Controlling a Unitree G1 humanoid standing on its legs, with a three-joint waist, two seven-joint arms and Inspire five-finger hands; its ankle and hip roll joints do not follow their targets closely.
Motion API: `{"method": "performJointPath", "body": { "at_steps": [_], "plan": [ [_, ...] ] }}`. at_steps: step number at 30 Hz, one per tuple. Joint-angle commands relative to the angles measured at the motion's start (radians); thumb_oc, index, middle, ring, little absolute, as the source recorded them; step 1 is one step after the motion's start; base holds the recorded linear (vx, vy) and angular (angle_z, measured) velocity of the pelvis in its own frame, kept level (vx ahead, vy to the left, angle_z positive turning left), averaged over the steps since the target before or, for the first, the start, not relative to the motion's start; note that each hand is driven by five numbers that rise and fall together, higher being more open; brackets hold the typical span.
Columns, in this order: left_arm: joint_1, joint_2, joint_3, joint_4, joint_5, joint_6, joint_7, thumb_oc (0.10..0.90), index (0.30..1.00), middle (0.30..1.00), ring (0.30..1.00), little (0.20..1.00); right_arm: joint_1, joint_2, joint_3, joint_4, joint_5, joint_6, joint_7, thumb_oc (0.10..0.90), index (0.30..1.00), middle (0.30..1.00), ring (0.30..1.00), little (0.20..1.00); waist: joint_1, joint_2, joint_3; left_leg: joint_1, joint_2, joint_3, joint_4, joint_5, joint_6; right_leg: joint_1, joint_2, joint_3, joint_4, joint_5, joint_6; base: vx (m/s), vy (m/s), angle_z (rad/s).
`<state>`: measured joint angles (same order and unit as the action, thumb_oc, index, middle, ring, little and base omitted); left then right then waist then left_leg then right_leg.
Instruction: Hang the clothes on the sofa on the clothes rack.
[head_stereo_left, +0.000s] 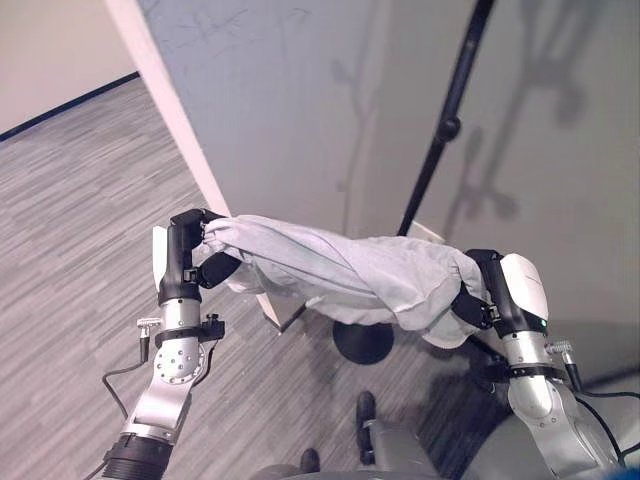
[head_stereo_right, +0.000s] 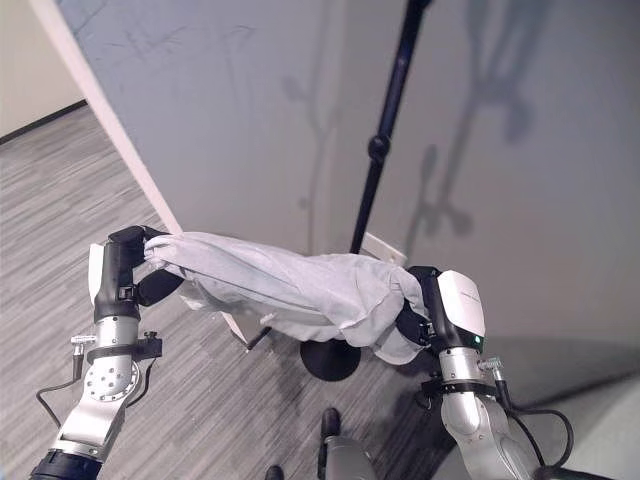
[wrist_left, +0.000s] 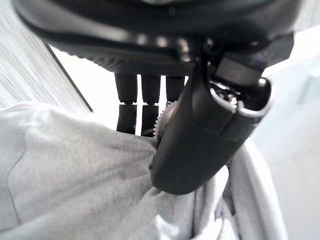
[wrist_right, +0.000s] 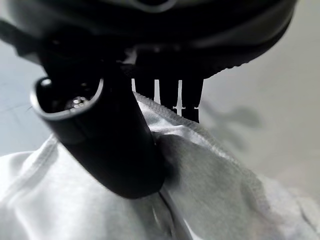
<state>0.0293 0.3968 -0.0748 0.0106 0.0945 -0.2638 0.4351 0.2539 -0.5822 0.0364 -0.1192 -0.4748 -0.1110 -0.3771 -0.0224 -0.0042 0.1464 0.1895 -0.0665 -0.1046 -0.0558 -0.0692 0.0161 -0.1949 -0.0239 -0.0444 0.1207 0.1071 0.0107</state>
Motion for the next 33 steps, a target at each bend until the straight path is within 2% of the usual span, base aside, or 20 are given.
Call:
{"method": "performJointPath", "body": {
  "at_steps": [1,2,3,6,13,16,22,25,28,30,31,32,33],
  "plan": [
    [-0.042,0.083,0.188,-0.166,0.158,-0.101,0.136,0.400,0.300,0.300,0.300,0.300,-0.107,-0.046,-0.193,-0.148,-0.096,-0.071,-0.164,0.400,0.300,0.300,0.300,0.300,0.020,-0.010,-0.129,-0.083,-0.011,0.124,-0.031,-0.019,0.034,0.226,0.048,-0.046,-0.182,-0.157,0.047,0.18,-0.109,0.33],
    [-0.038,0.082,0.190,-0.172,0.159,-0.098,0.136,0.400,0.300,0.300,0.300,0.300,-0.106,-0.047,-0.192,-0.150,-0.096,-0.071,-0.163,0.400,0.300,0.300,0.300,0.300,0.018,-0.010,-0.129,-0.083,-0.011,0.124,-0.031,-0.020,0.034,0.235,0.049,-0.047,-0.199,-0.148,0.046,0.11,-0.096,-0.02],
    [-0.048,0.097,0.240,-0.191,0.196,-0.091,0.176,0.400,0.300,0.300,0.300,0.300,-0.141,-0.067,-0.231,-0.171,-0.120,-0.069,-0.195,0.400,0.300,0.300,0.300,0.300,0.026,-0.006,-0.148,-0.079,-0.008,0.120,-0.031,-0.020,0.030,0.248,0.054,-0.049,-0.208,-0.149,0.045,0.11,-0.106,0.00],
    [-0.102,0.142,0.303,-0.207,0.256,-0.077,0.227,0.400,0.300,0.300,0.300,0.300,-0.188,-0.110,-0.272,-0.196,-0.163,-0.064,-0.222,0.400,0.300,0.300,0.300,0.300,0.029,-0.002,-0.168,-0.070,-0.001,0.120,-0.031,-0.022,0.021,0.261,0.063,-0.044,-0.208,-0.160,0.041,0.09,-0.103,-0.04],
    [-0.211,0.211,0.358,-0.249,0.356,-0.052,0.305,0.400,0.300,0.300,0.300,0.300,-0.301,-0.154,-0.354,-0.272,-0.221,-0.049,-0.287,0.400,0.300,0.300,0.300,0.300,0.025,0.006,-0.181,-0.059,0.005,0.129,0.004,-0.045,0.011,0.288,0.069,-0.042,-0.208,-0.181,0.031,0.05,-0.068,0.01],
    [-0.237,0.246,0.394,-0.263,0.392,-0.041,0.344,0.400,0.300,0.300,0.300,0.300,-0.345,-0.174,-0.409,-0.304,-0.262,-0.020,-0.326,0.400,0.300,0.300,0.300,0.300,0.016,0.014,-0.192,-0.054,0.007,0.137,0.018,-0.059,0.008,0.298,0.072,-0.036,-0.208,-0.187,0.031,0.05,-0.058,-0.09],
    [-0.281,0.299,0.412,-0.254,0.433,-0.020,0.382,0.400,0.300,0.300,0.300,0.300,-0.366,-0.222,-0.466,-0.289,-0.280,0.010,-0.362,0.400,0.300,0.300,0.300,0.300,0.008,0.025,-0.199,-0.047,0.010,0.144,0.018,-0.066,0.005,0.301,0.072,-0.034,-0.208,-0.194,0.031,0.04,-0.026,-0.03],
    [-0.318,0.303,0.395,-0.236,0.389,-0.023,0.380,0.400,0.300,0.300,0.300,0.300,-0.389,-0.258,-0.470,-0.262,-0.263,0.012,-0.362,0.400,0.300,0.300,0.300,0.300,0.005,0.028,-0.206,-0.043,0.012,0.147,0.016,-0.070,0.004,0.303,0.072,-0.035,-0.208,-0.197,0.032,0.00,0.000,0.00],
    [-0.410,0.352,0.311,-0.120,0.349,-0.007,0.348,0.400,0.300,0.300,0.300,0.300,-0.429,-0.349,-0.430,-0.166,-0.223,0.011,-0.349,0.400,0.300,0.300,0.300,0.300,-0.003,0.031,-0.209,-0.041,0.014,0.150,0.012,-0.071,0.002,0.304,0.073,-0.034,-0.208,-0.199,0.033,0.00,0.000,0.00],
    [-0.544,0.412,0.188,0.060,0.283,0.004,0.304,0.400,0.300,0.300,0.300,0.300,-0.516,-0.437,-0.334,-0.047,-0.096,-0.032,-0.303,0.400,0.300,0.300,0.300,0.300,-0.009,0.035,-0.212,-0.034,0.016,0.159,0.005,-0.070,-0.001,0.305,0.074,-0.030,-0.208,-0.200,0.034,0.00,0.000,0.00],
    [-0.561,0.418,0.180,0.077,0.279,0.001,0.307,0.400,0.300,0.300,0.300,0.300,-0.531,-0.443,-0.326,-0.033,-0.089,-0.036,-0.305,0.400,0.300,0.300,0.300,0.300,-0.009,0.035,-0.208,-0.034,0.016,0.159,0.004,-0.069,-0.001,0.304,0.074,-0.029,-0.208,-0.200,0.034,-0.01,-0.002,-0.04],
    [-0.646,0.480,0.094,0.204,0.257,0.019,0.278,0.400,0.300,0.300,0.300,0.300,-0.587,-0.524,-0.255,0.041,-0.024,-0.056,-0.264,0.400,0.300,0.300,0.300,0.300,-0.016,0.037,-0.209,-0.031,0.016,0.163,0.001,-0.067,-0.003,0.305,0.074,-0.026,-0.208,-0.197,0.036,0.00,0.003,-0.07],
    [-0.664,0.484,0.083,0.221,0.253,0.016,0.281,0.400,0.300,0.300,0.300,0.300,-0.604,-0.529,-0.244,0.056,-0.019,-0.059,-0.265,0.400,0.300,0.300,0.300,0.300,-0.015,0.036,-0.207,-0.031,0.016,0.164,-0.001,-0.066,-0.003,0.304,0.074,-0.025,-0.208,-0.197,0.036,-0.02,0.001,-0.10]
  ]
}}
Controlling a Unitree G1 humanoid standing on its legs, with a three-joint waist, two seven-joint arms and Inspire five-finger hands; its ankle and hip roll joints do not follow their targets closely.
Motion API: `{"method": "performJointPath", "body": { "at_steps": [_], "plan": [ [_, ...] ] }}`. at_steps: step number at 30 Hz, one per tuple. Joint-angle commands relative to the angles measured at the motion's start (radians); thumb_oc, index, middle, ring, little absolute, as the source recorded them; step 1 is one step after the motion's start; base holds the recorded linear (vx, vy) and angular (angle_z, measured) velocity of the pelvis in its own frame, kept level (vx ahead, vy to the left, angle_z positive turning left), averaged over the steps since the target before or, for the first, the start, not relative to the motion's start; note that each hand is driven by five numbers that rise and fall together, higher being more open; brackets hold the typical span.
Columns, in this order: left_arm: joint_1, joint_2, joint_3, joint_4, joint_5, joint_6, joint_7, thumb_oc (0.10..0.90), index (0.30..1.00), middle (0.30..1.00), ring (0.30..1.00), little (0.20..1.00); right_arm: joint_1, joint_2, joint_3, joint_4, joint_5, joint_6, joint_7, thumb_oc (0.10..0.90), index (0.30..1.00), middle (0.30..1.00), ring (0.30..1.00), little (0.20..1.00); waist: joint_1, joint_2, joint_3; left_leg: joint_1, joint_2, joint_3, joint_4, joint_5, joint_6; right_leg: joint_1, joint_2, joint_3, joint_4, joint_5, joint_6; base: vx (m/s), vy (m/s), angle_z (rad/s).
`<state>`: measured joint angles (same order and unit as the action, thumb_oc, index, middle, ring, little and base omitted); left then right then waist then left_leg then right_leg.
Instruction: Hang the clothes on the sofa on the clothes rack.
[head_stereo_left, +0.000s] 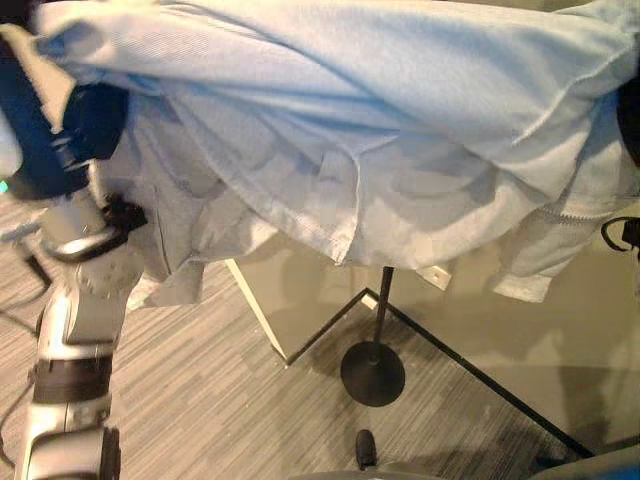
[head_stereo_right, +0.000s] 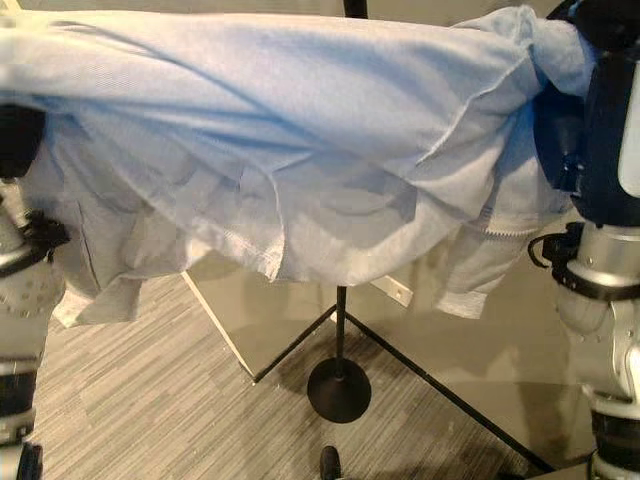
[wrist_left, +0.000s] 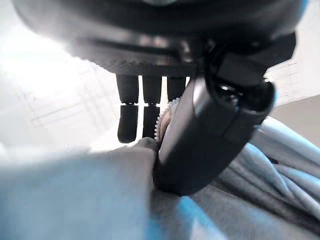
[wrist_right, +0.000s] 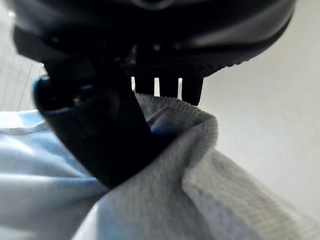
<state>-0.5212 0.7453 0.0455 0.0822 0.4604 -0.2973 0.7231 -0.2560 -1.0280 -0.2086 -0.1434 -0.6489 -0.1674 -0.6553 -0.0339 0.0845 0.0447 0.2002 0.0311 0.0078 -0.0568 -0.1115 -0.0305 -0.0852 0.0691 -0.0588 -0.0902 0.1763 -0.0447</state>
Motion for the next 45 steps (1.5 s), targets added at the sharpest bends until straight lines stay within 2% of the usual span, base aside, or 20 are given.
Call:
{"method": "performJointPath", "body": {
  "at_steps": [1,2,4,5,6,8,10,15,20,24,26,27,28,29,30,31,35,36,40,45],
  "plan": [
    [-0.157,0.167,-0.080,0.205,-0.114,0.055,-0.017,0.400,0.300,0.300,0.300,0.300,-0.126,-0.123,0.039,0.114,0.174,-0.007,0.036,0.400,0.300,0.300,0.300,0.300,-0.007,-0.052,-0.102,-0.041,-0.082,0.052,-0.003,-0.022,0.043,0.193,-0.019,-0.009,0.003,-0.264,0.092,-0.03,0.001,-0.10],
    [-0.223,0.210,-0.151,0.316,-0.129,0.080,-0.045,0.400,0.300,0.300,0.300,0.300,-0.175,-0.192,0.103,0.170,0.198,-0.009,0.074,0.400,0.300,0.300,0.300,0.300,-0.013,-0.051,-0.102,-0.039,-0.081,0.056,-0.009,-0.020,0.042,0.190,-0.019,-0.007,0.003,-0.261,0.094,-0.03,0.005,-0.10],
    [-0.290,0.220,-0.209,0.425,-0.165,0.096,-0.066,0.400,0.300,0.300,0.300,0.300,-0.241,-0.226,0.175,0.228,0.209,0.000,0.093,0.400,0.300,0.300,0.300,0.300,-0.018,-0.048,-0.102,-0.036,-0.081,0.060,-0.014,-0.020,0.042,0.189,-0.018,-0.001,0.003,-0.260,0.094,-0.02,0.009,-0.08],
    [-0.302,0.221,-0.217,0.437,-0.169,0.094,-0.066,0.400,0.300,0.300,0.300,0.300,-0.256,-0.228,0.187,0.236,0.211,0.000,0.093,0.400,0.300,0.300,0.300,0.300,-0.017,-0.047,-0.100,-0.036,-0.080,0.061,-0.015,-0.020,0.042,0.189,-0.018,0.000,0.003,-0.260,0.095,-0.02,0.016,-0.07],
    [-0.366,0.247,-0.294,0.539,-0.158,0.106,-0.092,0.400,0.300,0.300,0.300,0.300,-0.317,-0.253,0.254,0.281,0.225,-0.002,0.114,0.400,0.300,0.300,0.300,0.300,-0.024,-0.041,-0.101,-0.034,-0.081,0.065,-0.017,-0.019,0.042,0.190,-0.016,0.005,0.003,-0.259,0.096,-0.01,0.013,-0.07],
    [-0.403,0.260,-0.344,0.602,-0.149,0.109,-0.097,0.400,0.300,0.300,0.300,0.300,-0.358,-0.259,0.298,0.315,0.232,-0.007,0.114,0.400,0.300,0.300,0.300,0.300,-0.028,-0.040,-0.099,-0.032,-0.080,0.067,-0.019,-0.019,0.041,0.190,-0.016,0.007,0.003,-0.259,0.095,-0.01,0.016,-0.10],
    [-0.490,0.246,-0.467,0.736,-0.139,0.114,-0.139,0.400,0.300,0.300,0.300,0.300,-0.452,-0.269,0.414,0.404,0.248,-0.009,0.130,0.400,0.300,0.300,0.300,0.300,-0.035,-0.040,-0.100,-0.025,-0.080,0.071,-0.029,-0.015,0.040,0.192,-0.016,0.008,0.003,-0.260,0.096,-0.01,0.018,-0.11],
    [-0.562,0.176,-0.536,0.893,-0.180,0.122,-0.177,0.400,0.300,0.300,0.300,0.300,-0.568,-0.248,0.569,0.547,0.249,0.014,0.149,0.400,0.300,0.300,0.300,0.300,-0.046,-0.040,-0.095,-0.023,-0.080,0.073,-0.031,-0.015,0.039,0.194,-0.016,0.009,0.003,-0.261,0.096,-0.01,0.011,-0.04],
    [-0.498,0.088,-0.524,0.986,-0.223,0.115,-0.226,0.400,0.300,0.300,0.300,0.300,-0.616,-0.171,0.710,0.697,0.230,0.033,0.193,0.400,0.300,0.300,0.300,0.300,-0.054,-0.040,-0.082,-0.018,-0.079,0.083,-0.031,-0.017,0.040,0.194,-0.015,0.018,0.003,-0.258,0.096,0.00,0.002,-0.05],
    [-0.410,0.044,-0.471,0.965,-0.238,0.106,-0.245,0.400,0.300,0.300,0.300,0.300,-0.539,-0.129,0.690,0.657,0.202,0.038,0.227,0.400,0.300,0.300,0.300,0.300,-0.055,-0.038,-0.074,-0.016,-0.080,0.088,-0.031,-0.020,0.042,0.195,-0.015,0.023,0.003,-0.259,0.095,0.01,0.004,-0.05],
    [-0.328,0.010,-0.410,0.931,-0.263,0.097,-0.248,0.400,0.300,0.300,0.300,0.300,-0.408,-0.095,0.600,0.565,0.189,0.038,0.252,0.400,0.300,0.300,0.300,0.300,-0.058,-0.037,-0.072,-0.015,-0.081,0.093,-0.031,-0.023,0.044,0.196,-0.015,0.029,0.003,-0.259,0.094,0.00,0.000,0.00],
    [-0.253,-0.017,-0.345,0.871,-0.295,0.086,-0.247,0.400,0.300,0.300,0.300,0.300,-0.275,-0.061,0.516,0.491,0.180,0.031,0.262,0.400,0.300,0.300,0.300,0.300,-0.062,-0.037,-0.067,-0.016,-0.082,0.098,-0.031,-0.021,0.047,0.194,-0.018,0.030,0.003,-0.258,0.091,0.02,0.013,-0.03],
    [-0.252,-0.018,-0.347,0.869,-0.295,0.087,-0.247,0.400,0.300,0.300,0.300,0.300,-0.263,-0.061,0.507,0.485,0.179,0.032,0.264,0.400,0.300,0.300,0.300,0.300,-0.060,-0.037,-0.069,-0.013,-0.081,0.096,-0.031,-0.025,0.046,0.197,-0.016,0.030,0.003,-0.261,0.092,0.04,0.016,-0.05],
    [-0.169,-0.080,-0.285,0.770,-0.344,0.067,-0.243,0.400,0.300,0.300,0.300,0.300,-0.107,0.025,0.422,0.428,0.179,0.026,0.264,0.400,0.300,0.300,0.300,0.300,-0.059,-0.037,-0.063,-0.007,-0.080,0.091,-0.031,-0.031,0.050,0.205,-0.016,0.024,0.003,-0.267,0.090,0.03,0.010,-0.08],
    [-0.170,-0.080,-0.287,0.769,-0.344,0.067,-0.243,0.400,0.300,0.300,0.300,0.300,-0.103,0.026,0.418,0.426,0.179,0.026,0.265,0.400,0.300,0.300,0.300,0.300,-0.057,-0.039,-0.065,-0.011,-0.082,0.092,-0.031,-0.028,0.050,0.201,-0.018,0.025,0.003,-0.265,0.090,0.04,0.012,-0.06],
    [-0.075,-0.150,-0.233,0.644,-0.402,0.042,-0.246,0.400,0.300,0.300,0.300,0.300,-0.002,0.110,0.381,0.370,0.183,0.022,0.276,0.400,0.300,0.300,0.300,0.300,-0.055,-0.041,-0.062,-0.007,-0.081,0.085,-0.031,-0.032,0.052,0.207,-0.017,0.020,0.003,-0.271,0.087,0.03,0.002,-0.05],
    [0.043,-0.295,-0.166,0.487,-0.555,-0.010,-0.225,0.400,0.300,0.300,0.300,0.300,0.100,0.263,0.401,0.352,0.202,0.008,0.286,0.400,0.300,0.300,0.300,0.300,-0.045,-0.053,-0.061,-0.007,-0.083,0.074,-0.031,-0.035,0.057,0.209,-0.019,0.014,0.003,-0.277,0.082,0.02,0.000,-0.01],
    [0.058,-0.324,-0.151,0.462,-0.598,-0.021,-0.225,0.800,0.900,0.900,0.900,0.900,0.104,0.300,0.412,0.353,0.211,0.009,0.288,0.400,0.300,0.300,0.300,0.300,-0.041,-0.056,-0.061,-0.011,-0.085,0.073,-0.031,-0.031,0.058,0.206,-0.020,0.014,0.003,-0.276,0.081,0.01,-0.002,0.05],
    [0.128,-0.408,-0.116,0.371,-0.759,-0.046,-0.272,0.800,0.900,0.900,0.900,0.900,0.122,0.406,0.456,0.316,0.251,0.010,0.306,0.400,0.300,0.300,0.300,0.300,-0.032,-0.062,-0.056,-0.017,-0.086,0.069,-0.031,-0.028,0.061,0.201,-0.022,0.010,0.003,-0.274,0.077,0.01,0.001,0.03],
    [0.211,-0.466,-0.093,0.347,-0.875,-0.053,-0.322,0.800,0.900,0.900,0.900,0.900,0.162,0.460,0.477,0.295,0.281,0.005,0.327,0.400,0.300,0.300,0.300,0.300,-0.026,-0.064,-0.053,-0.021,-0.087,0.064,-0.031,-0.026,0.062,0.200,-0.022,0.010,0.003,-0.273,0.073,0.01,0.009,0.06]
  ]
}}
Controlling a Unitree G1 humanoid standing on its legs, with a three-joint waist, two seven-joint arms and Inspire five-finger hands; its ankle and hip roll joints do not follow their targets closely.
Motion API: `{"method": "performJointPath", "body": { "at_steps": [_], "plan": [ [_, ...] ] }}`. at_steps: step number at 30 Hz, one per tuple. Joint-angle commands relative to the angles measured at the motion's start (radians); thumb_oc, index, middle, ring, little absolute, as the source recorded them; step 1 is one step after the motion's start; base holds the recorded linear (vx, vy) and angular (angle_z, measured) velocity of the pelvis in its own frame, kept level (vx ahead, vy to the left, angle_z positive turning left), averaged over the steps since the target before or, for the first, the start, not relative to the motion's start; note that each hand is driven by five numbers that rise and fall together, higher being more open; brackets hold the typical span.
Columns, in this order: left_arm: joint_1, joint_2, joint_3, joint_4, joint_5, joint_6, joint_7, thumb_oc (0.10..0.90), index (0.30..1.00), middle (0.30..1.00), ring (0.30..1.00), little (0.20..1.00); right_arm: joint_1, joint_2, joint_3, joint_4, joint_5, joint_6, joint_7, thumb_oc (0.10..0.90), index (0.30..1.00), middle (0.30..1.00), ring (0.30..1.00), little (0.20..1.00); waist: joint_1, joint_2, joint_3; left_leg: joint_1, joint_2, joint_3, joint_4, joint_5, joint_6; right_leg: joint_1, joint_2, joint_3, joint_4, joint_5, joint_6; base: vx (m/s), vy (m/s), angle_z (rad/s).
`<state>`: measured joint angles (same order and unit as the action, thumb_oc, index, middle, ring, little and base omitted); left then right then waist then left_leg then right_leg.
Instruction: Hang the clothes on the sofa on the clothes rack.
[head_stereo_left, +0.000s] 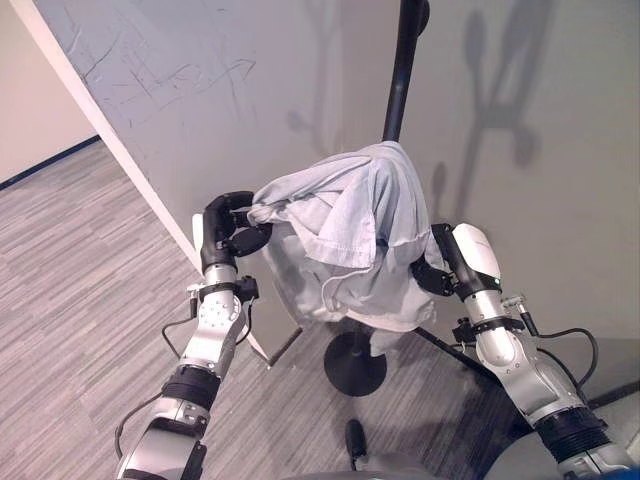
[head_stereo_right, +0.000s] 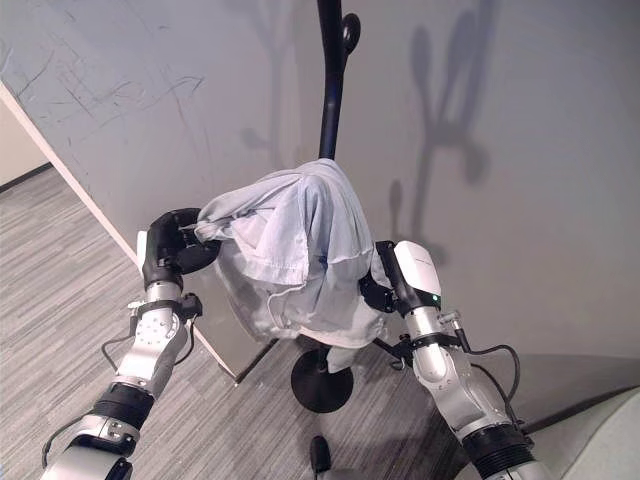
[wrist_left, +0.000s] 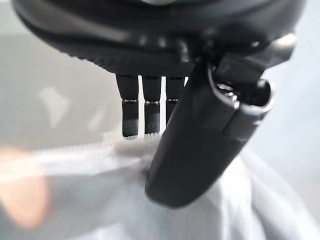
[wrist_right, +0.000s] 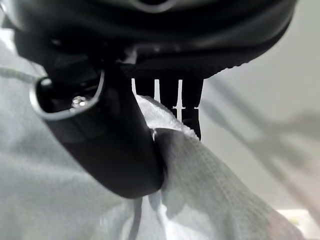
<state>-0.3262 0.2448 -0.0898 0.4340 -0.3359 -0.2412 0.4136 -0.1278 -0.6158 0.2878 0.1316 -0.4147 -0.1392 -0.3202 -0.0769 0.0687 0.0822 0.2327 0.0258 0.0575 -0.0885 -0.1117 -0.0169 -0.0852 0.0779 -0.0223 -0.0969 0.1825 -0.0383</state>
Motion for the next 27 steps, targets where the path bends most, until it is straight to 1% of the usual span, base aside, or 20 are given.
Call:
{"method": "performJointPath", "body": {
  "at_steps": [1,3,5,8,10,12,13,14,15,17,18,19,20,21,23,27],
  "plan": [
    [0.017,0.035,0.042,-0.005,-0.079,-0.109,-0.014,0.800,0.900,0.900,0.900,0.900,0.034,0.047,-0.019,0.019,0.047,-0.023,-0.008,0.400,0.300,0.300,0.300,0.300,0.017,-0.048,-0.092,-0.053,-0.082,0.014,0.001,-0.026,0.049,0.200,-0.031,-0.026,0.010,-0.279,0.067,0.01,0.009,0.04],
    [0.060,0.003,0.053,0.012,-0.152,-0.104,-0.051,0.800,0.900,0.900,0.900,0.900,0.063,0.059,-0.024,0.020,0.063,-0.021,0.002,0.400,0.300,0.300,0.300,0.300,0.020,-0.048,-0.092,-0.054,-0.083,0.012,0.001,-0.025,0.049,0.201,-0.033,-0.032,0.010,-0.280,0.067,0.02,0.013,0.05],
    [0.119,-0.023,0.060,0.042,-0.244,-0.089,-0.114,0.800,0.900,0.900,0.900,0.900,0.090,0.074,-0.033,0.022,0.091,-0.021,0.013,0.400,0.300,0.300,0.300,0.300,0.023,-0.049,-0.091,-0.057,-0.084,0.007,0.001,-0.023,0.049,0.201,-0.034,-0.040,0.010,-0.280,0.066,0.02,0.013,0.11],
    [0.160,-0.043,0.051,0.078,-0.248,-0.070,-0.129,0.800,0.900,0.900,0.900,0.900,0.108,0.090,-0.043,0.036,0.127,-0.024,0.016,0.400,0.300,0.300,0.300,0.300,0.027,-0.048,-0.092,-0.061,-0.086,0.001,0.001,-0.021,0.050,0.199,-0.035,-0.046,0.010,-0.280,0.066,0.01,0.007,0.13],
    [0.220,-0.059,0.055,0.095,-0.248,-0.064,-0.136,0.800,0.900,0.900,0.900,0.900,0.126,0.113,-0.059,0.037,0.168,-0.024,0.010,0.400,0.300,0.300,0.300,0.300,0.032,-0.048,-0.089,-0.063,-0.087,-0.005,0.001,-0.019,0.050,0.198,-0.037,-0.052,0.010,-0.278,0.066,0.01,0.007,0.08],
    [0.265,-0.082,0.062,0.221,-0.237,-0.049,-0.153,0.800,0.900,0.900,0.900,0.900,0.150,0.139,-0.073,0.051,0.218,-0.044,0.012,0.477,0.415,0.415,0.415,0.415,0.041,-0.051,-0.085,-0.068,-0.088,-0.013,0.001,-0.017,0.052,0.195,-0.039,-0.056,0.010,-0.279,0.066,0.01,0.002,0.11],
    [0.264,-0.081,0.062,0.222,-0.237,-0.050,-0.153,0.800,0.900,0.900,0.900,0.900,0.150,0.139,-0.073,0.050,0.218,-0.044,0.012,0.747,0.820,0.820,0.820,0.820,0.040,-0.051,-0.086,-0.068,-0.088,-0.013,0.001,-0.017,0.052,0.195,-0.039,-0.057,0.010,-0.279,0.066,0.00,0.002,0.08],
    [0.299,-0.097,0.083,0.313,-0.252,-0.041,-0.174,0.800,0.900,0.900,0.900,0.900,0.171,0.155,-0.085,0.060,0.263,-0.058,0.013,0.800,0.900,0.900,0.900,0.900,0.048,-0.053,-0.083,-0.069,-0.089,-0.017,0.001,-0.015,0.051,0.196,-0.041,-0.061,0.010,-0.278,0.066,0.00,0.002,0.04],
    [0.299,-0.097,0.083,0.315,-0.253,-0.042,-0.175,0.800,0.900,0.900,0.900,0.900,0.171,0.155,-0.085,0.060,0.264,-0.058,0.013,0.800,0.900,0.900,0.900,0.900,0.047,-0.053,-0.083,-0.069,-0.089,-0.018,0.001,-0.015,0.051,0.196,-0.041,-0.061,0.010,-0.278,0.066,0.01,0.001,0.03],
    [0.334,-0.131,0.143,0.450,-0.314,-0.025,-0.206,0.800,0.900,0.900,0.900,0.900,0.201,0.178,-0.102,0.080,0.298,-0.064,0.021,0.800,0.900,0.900,0.900,0.900,0.057,-0.057,-0.080,-0.071,-0.090,-0.026,0.001,-0.014,0.051,0.196,-0.042,-0.069,0.010,-0.280,0.066,0.01,-0.002,0.05],
    [0.341,-0.133,0.146,0.489,-0.305,-0.021,-0.213,0.800,0.900,0.900,0.900,0.900,0.212,0.184,-0.106,0.081,0.308,-0.066,0.022,0.800,0.900,0.900,0.900,0.900,0.059,-0.058,-0.079,-0.073,-0.090,-0.029,0.001,-0.013,0.051,0.195,-0.042,-0.071,0.010,-0.280,0.066,0.00,-0.002,0.05],
    [0.341,-0.133,0.146,0.490,-0.305,-0.022,-0.214,0.800,0.900,0.900,0.900,0.900,0.213,0.184,-0.106,0.081,0.308,-0.066,0.022,0.800,0.900,0.900,0.900,0.900,0.058,-0.058,-0.080,-0.073,-0.090,-0.030,0.001,-0.013,0.051,0.195,-0.042,-0.072,0.010,-0.280,0.066,0.00,-0.004,0.07],
    [0.363,-0.133,0.158,0.568,-0.275,-0.010,-0.229,0.800,0.900,0.900,0.900,0.900,0.235,0.193,-0.122,0.082,0.341,-0.077,0.029,0.800,0.900,0.900,0.900,0.900,0.062,-0.062,-0.076,-0.074,-0.090,-0.033,0.001,-0.011,0.051,0.195,-0.042,-0.075,0.010,-0.280,0.065,0.00,-0.002,0.08],
    [0.362,-0.132,0.158,0.569,-0.275,-0.010,-0.230,0.800,0.900,0.900,0.900,0.900,0.235,0.193,-0.123,0.081,0.341,-0.077,0.030,0.800,0.900,0.900,0.900,0.900,0.062,-0.062,-0.077,-0.074,-0.090,-0.033,0.001,-0.011,0.051,0.195,-0.042,-0.075,0.010,-0.280,0.065,0.00,-0.001,0.11],
    [0.372,-0.126,0.175,0.687,-0.228,0.014,-0.256,0.800,0.900,0.900,0.900,0.900,0.254,0.193,-0.138,0.088,0.373,-0.088,0.046,0.800,0.900,0.900,0.900,0.900,0.064,-0.064,-0.075,-0.076,-0.090,-0.037,0.001,-0.010,0.050,0.195,-0.042,-0.079,0.010,-0.280,0.066,-0.01,0.000,0.08],
    [0.386,-0.122,0.177,0.754,-0.165,0.020,-0.264,0.800,0.900,0.900,0.900,0.900,0.262,0.182,-0.159,0.084,0.385,-0.096,0.059,0.800,0.900,0.900,0.900,0.900,0.063,-0.065,-0.073,-0.078,-0.090,-0.035,0.001,-0.009,0.051,0.194,-0.041,-0.076,0.010,-0.278,0.066,-0.01,-0.002,-0.02]
  ]
}}
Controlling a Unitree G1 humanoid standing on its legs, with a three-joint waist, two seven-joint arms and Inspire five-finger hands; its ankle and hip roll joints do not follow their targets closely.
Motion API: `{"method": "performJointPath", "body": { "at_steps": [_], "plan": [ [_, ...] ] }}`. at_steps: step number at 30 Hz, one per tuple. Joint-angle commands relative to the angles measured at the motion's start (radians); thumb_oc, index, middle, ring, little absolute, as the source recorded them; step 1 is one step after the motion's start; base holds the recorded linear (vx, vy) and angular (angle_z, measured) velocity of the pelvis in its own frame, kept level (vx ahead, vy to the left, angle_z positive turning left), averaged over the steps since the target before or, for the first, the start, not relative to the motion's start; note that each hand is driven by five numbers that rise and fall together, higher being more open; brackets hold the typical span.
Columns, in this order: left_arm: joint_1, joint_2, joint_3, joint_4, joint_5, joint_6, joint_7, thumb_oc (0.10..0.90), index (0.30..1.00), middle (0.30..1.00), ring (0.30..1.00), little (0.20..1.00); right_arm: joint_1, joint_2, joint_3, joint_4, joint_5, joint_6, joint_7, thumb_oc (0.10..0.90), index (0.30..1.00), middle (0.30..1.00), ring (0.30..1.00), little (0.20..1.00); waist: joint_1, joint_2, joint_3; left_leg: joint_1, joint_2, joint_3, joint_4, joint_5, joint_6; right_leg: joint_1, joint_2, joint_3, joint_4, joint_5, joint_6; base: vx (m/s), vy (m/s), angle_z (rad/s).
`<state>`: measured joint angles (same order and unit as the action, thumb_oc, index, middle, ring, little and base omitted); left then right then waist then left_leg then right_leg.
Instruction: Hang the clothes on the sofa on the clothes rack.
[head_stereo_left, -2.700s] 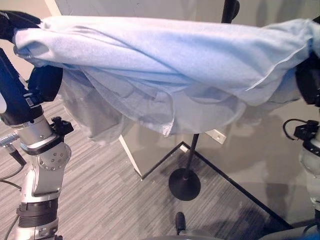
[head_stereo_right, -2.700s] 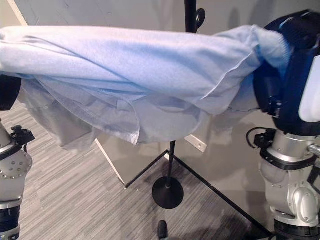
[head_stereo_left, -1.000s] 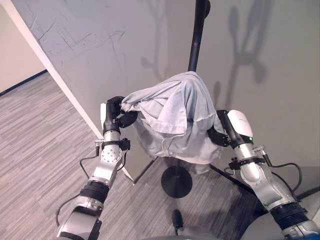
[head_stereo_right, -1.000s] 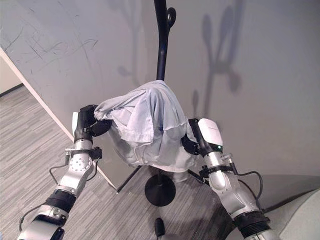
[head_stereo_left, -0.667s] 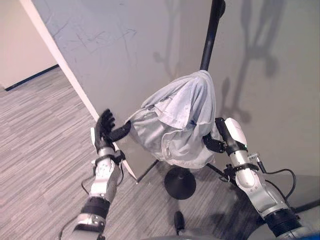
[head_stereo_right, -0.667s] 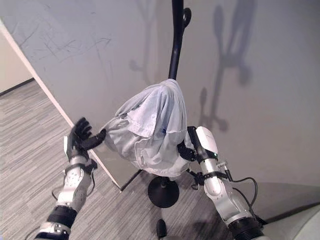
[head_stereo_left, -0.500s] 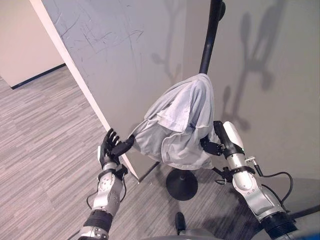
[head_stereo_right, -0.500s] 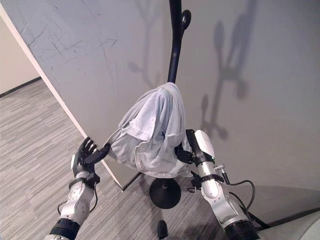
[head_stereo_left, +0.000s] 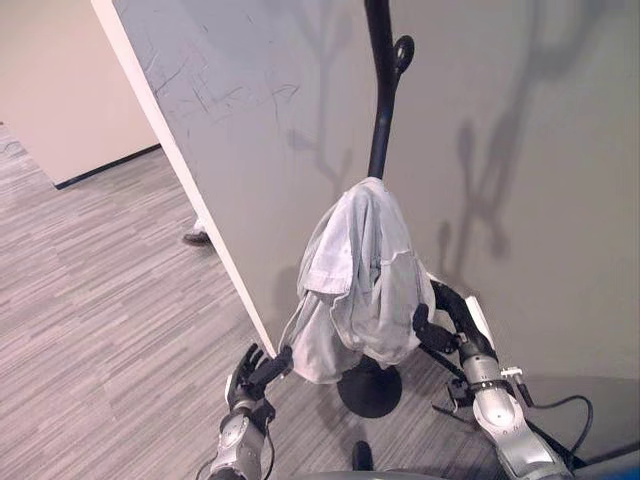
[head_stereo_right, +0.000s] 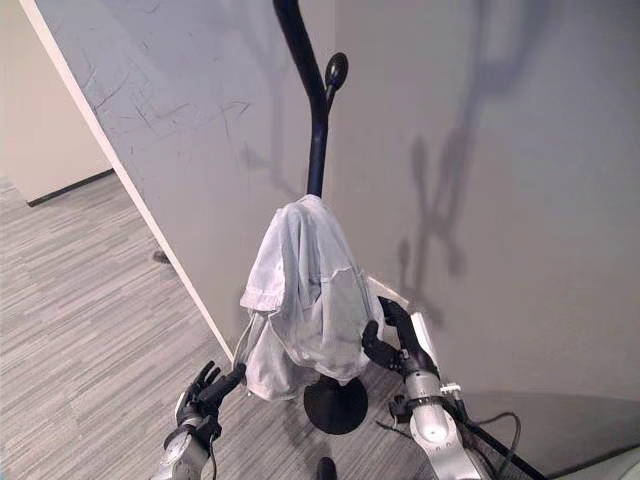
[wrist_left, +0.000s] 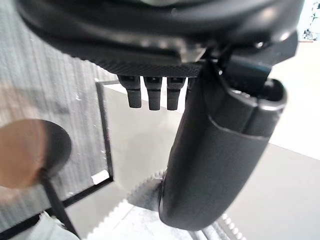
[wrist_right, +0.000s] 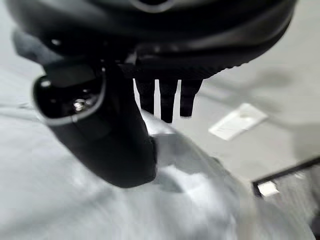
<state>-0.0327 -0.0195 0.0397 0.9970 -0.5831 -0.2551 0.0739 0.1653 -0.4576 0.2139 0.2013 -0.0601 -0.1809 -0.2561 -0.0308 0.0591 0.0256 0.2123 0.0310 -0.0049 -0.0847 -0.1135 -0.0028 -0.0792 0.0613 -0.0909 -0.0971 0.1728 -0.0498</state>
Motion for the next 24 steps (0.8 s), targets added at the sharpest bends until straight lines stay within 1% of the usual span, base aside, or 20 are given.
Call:
{"method": "performJointPath", "body": {
  "at_steps": [1,3,4,5,6,7,8,9,11,12,13,14,15,17,18,21,22,23,24],
  "plan": [
    [0.092,0.143,0.047,0.191,0.082,0.034,0.076,0.800,0.900,0.900,0.900,0.900,-0.030,0.024,-0.085,0.014,0.031,-0.054,-0.005,0.800,0.900,0.900,0.900,0.900,0.017,-0.055,-0.017,-0.057,-0.095,0.028,-0.003,-0.007,0.036,0.188,-0.024,-0.007,0.010,-0.269,0.077,-0.01,0.000,-0.07],
    [0.093,0.141,0.031,0.188,0.093,0.030,0.076,0.800,0.900,0.900,0.900,0.900,-0.033,0.028,-0.092,0.014,0.071,-0.065,-0.001,0.800,0.900,0.900,0.900,0.900,0.016,-0.055,-0.015,-0.057,-0.095,0.031,-0.003,-0.008,0.037,0.187,-0.024,-0.004,0.010,-0.267,0.077,0.00,0.000,-0.02],
    [0.090,0.142,0.024,0.187,0.092,0.029,0.077,0.800,0.900,0.900,0.900,0.900,-0.036,0.040,-0.093,0.019,0.134,-0.080,0.016,0.800,0.900,0.900,0.900,0.900,0.015,-0.055,-0.014,-0.057,-0.095,0.033,-0.003,-0.008,0.037,0.187,-0.023,0.000,0.010,-0.265,0.076,-0.02,0.000,-0.04],
    [0.088,0.138,-0.006,0.184,0.089,0.024,0.067,0.800,0.900,0.900,0.900,0.900,-0.011,0.094,-0.119,0.042,0.432,-0.145,0.145,0.800,0.900,0.900,0.900,0.900,0.007,-0.054,-0.011,-0.055,-0.095,0.038,-0.003,-0.009,0.037,0.186,-0.021,0.004,0.010,-0.264,0.076,-0.02,0.000,-0.06],
    [0.082,0.135,-0.020,0.185,0.079,0.024,0.058,0.800,0.900,0.900,0.900,0.900,-0.021,0.123,-0.119,0.099,0.520,-0.173,0.152,0.800,0.900,0.900,0.900,0.900,0.004,-0.054,-0.008,-0.054,-0.095,0.041,-0.003,-0.009,0.037,0.186,-0.020,0.009,0.010,-0.261,0.075,-0.02,0.000,-0.07],
    [0.082,0.135,-0.019,0.185,0.079,0.024,0.058,0.800,0.900,0.900,0.900,0.900,-0.021,0.123,-0.119,0.100,0.521,-0.173,0.152,0.800,0.900,0.900,0.900,0.900,0.004,-0.054,-0.009,-0.055,-0.095,0.041,-0.003,-0.008,0.037,0.184,-0.020,0.009,0.010,-0.261,0.076,-0.01,0.000,-0.13],
    [0.080,0.137,-0.032,0.187,0.076,0.022,0.054,0.800,0.900,0.900,0.900,0.900,-0.021,0.161,-0.127,0.126,0.675,-0.180,0.211,0.800,0.900,0.900,0.900,0.900,0.001,-0.055,-0.007,-0.055,-0.095,0.045,-0.003,-0.009,0.037,0.184,-0.019,0.016,0.010,-0.260,0.075,-0.02,0.006,-0.25],
    [0.072,0.134,-0.055,0.192,0.064,0.022,0.042,0.800,0.900,0.900,0.900,0.900,-0.032,0.221,-0.137,0.200,0.953,-0.185,0.329,0.800,0.900,0.900,0.900,0.900,-0.004,-0.054,-0.005,-0.055,-0.094,0.050,-0.003,-0.010,0.037,0.180,-0.016,0.025,0.010,-0.256,0.076,-0.02,0.008,-0.28],
    [0.076,0.130,-0.080,0.190,0.060,0.018,0.027,0.800,0.900,0.900,0.900,0.900,-0.027,0.255,-0.142,0.252,1.127,-0.145,0.423,0.800,0.900,0.900,0.900,0.900,-0.008,-0.053,-0.007,-0.053,-0.094,0.055,-0.003,-0.012,0.036,0.180,-0.014,0.031,0.010,-0.255,0.076,0.00,0.003,0.06],
    [0.078,0.129,-0.089,0.192,0.063,0.018,0.019,0.800,0.900,0.900,0.900,0.900,-0.026,0.263,-0.148,0.287,1.178,-0.136,0.453,0.800,0.900,0.900,0.900,0.900,-0.009,-0.052,-0.009,-0.052,-0.094,0.056,-0.003,-0.013,0.035,0.181,-0.013,0.032,0.010,-0.255,0.077,0.01,0.005,0.17],
    [0.078,0.129,-0.089,0.192,0.063,0.018,0.019,0.800,0.900,0.900,0.900,0.900,-0.026,0.263,-0.148,0.288,1.179,-0.136,0.454,0.800,0.900,0.900,0.900,0.900,-0.009,-0.052,-0.009,-0.052,-0.094,0.056,-0.003,-0.013,0.035,0.181,-0.013,0.033,0.010,-0.255,0.077,0.00,0.000,0.00],
    [0.081,0.127,-0.107,0.212,0.077,0.020,0.006,0.800,0.900,0.900,0.900,0.900,-0.019,0.272,-0.156,0.363,1.223,-0.125,0.465,0.800,0.900,0.900,0.900,0.900,-0.013,-0.053,-0.012,-0.051,-0.094,0.058,-0.003,-0.014,0.033,0.182,-0.012,0.035,0.010,-0.255,0.077,0.00,0.000,0.00],
    [0.082,0.127,-0.113,0.223,0.086,0.024,0.000,0.800,0.900,0.900,0.900,0.900,-0.019,0.272,-0.158,0.413,1.222,-0.124,0.449,0.800,0.900,0.900,0.900,0.900,-0.015,-0.054,-0.014,-0.050,-0.094,0.060,-0.003,-0.015,0.032,0.183,-0.012,0.035,0.010,-0.254,0.077,0.02,-0.003,-0.07],
    [0.083,0.125,-0.131,0.233,0.099,0.030,-0.011,0.800,0.900,0.900,0.900,0.900,-0.031,0.271,-0.169,0.514,1.198,-0.095,0.409,0.800,0.900,0.900,0.900,0.900,-0.016,-0.053,-0.016,-0.047,-0.093,0.065,-0.003,-0.017,0.031,0.184,-0.011,0.040,0.010,-0.255,0.077,0.01,-0.003,-0.06],
    [0.083,0.125,-0.131,0.233,0.099,0.030,-0.011,0.800,0.900,0.900,0.900,0.900,-0.032,0.271,-0.169,0.514,1.198,-0.095,0.409,0.800,0.900,0.900,0.900,0.900,-0.016,-0.053,-0.016,-0.047,-0.093,0.065,-0.003,-0.017,0.031,0.184,-0.011,0.040,0.010,-0.255,0.077,0.00,0.000,0.00],
    [0.080,0.132,-0.157,0.246,0.138,0.040,-0.025,0.800,0.900,0.900,0.900,0.900,-0.053,0.278,-0.162,0.737,1.143,-0.011,0.369,0.800,0.900,0.900,0.900,0.900,-0.009,-0.055,-0.019,-0.047,-0.093,0.066,-0.003,-0.016,0.029,0.185,-0.011,0.042,0.010,-0.256,0.075,0.01,-0.010,-0.22],
    [0.079,0.132,-0.157,0.246,0.138,0.040,-0.025,0.800,0.900,0.900,0.900,0.900,-0.054,0.278,-0.162,0.738,1.143,-0.011,0.369,0.800,0.900,0.900,0.900,0.900,-0.009,-0.055,-0.019,-0.047,-0.093,0.066,-0.003,-0.016,0.029,0.185,-0.011,0.042,0.010,-0.256,0.075,0.00,-0.021,-0.31],
    [0.064,0.137,-0.165,0.260,0.157,0.050,-0.026,0.800,0.900,0.900,0.900,0.900,-0.077,0.291,-0.163,0.876,1.112,0.043,0.342,0.800,0.900,0.900,0.900,0.900,0.001,-0.059,-0.022,-0.050,-0.093,0.061,-0.003,-0.015,0.028,0.185,-0.011,0.036,0.010,-0.259,0.073,0.00,-0.016,-0.15],
    [0.063,0.137,-0.165,0.260,0.157,0.050,-0.026,0.800,0.900,0.900,0.900,0.900,-0.078,0.291,-0.164,0.877,1.112,0.043,0.342,0.800,0.900,0.900,0.900,0.900,0.001,-0.059,-0.021,-0.050,-0.093,0.060,-0.003,-0.015,0.028,0.185,-0.011,0.036,0.010,-0.259,0.073,0.01,-0.024,0.12]
  ]
}}
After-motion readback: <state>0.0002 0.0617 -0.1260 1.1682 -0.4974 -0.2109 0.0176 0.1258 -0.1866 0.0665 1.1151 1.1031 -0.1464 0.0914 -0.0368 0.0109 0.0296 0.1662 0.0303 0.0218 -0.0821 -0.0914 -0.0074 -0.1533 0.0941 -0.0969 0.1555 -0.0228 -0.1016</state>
